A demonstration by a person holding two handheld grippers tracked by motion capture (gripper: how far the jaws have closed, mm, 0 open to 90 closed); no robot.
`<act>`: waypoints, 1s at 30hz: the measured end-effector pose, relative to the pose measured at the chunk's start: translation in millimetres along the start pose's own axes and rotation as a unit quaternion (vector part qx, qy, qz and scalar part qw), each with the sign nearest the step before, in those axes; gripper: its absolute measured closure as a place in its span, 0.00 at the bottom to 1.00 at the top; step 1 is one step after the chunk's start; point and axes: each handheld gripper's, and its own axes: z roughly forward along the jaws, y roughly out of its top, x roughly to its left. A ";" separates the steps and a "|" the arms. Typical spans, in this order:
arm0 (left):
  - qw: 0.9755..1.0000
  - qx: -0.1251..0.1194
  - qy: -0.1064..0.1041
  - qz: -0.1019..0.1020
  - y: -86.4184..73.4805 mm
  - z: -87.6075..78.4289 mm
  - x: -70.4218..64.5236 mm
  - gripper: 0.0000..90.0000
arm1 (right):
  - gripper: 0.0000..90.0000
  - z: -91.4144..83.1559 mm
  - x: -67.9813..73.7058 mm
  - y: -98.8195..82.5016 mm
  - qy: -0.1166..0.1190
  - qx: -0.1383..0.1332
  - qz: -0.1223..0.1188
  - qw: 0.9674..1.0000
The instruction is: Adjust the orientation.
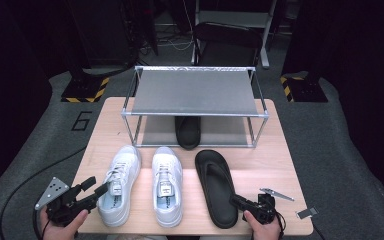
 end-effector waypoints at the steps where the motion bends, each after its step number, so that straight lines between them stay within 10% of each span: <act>1: 1.000 0.000 0.000 0.000 -0.1 0.1 0.3 0.49 | 0.72 -0.4 0.2 0.1 0.002 -0.001 0.001 1.000; 18: 1.000 0.000 0.000 0.001 -0.7 -2.1 3.0 0.49 | 0.73 -10.8 -8.1 4.2 0.010 -0.019 0.044 0.999; 30: 1.000 0.000 0.002 0.000 -1.2 -1.0 3.1 0.49 | 0.73 -15.3 -4.2 4.9 -0.002 -0.053 0.031 0.998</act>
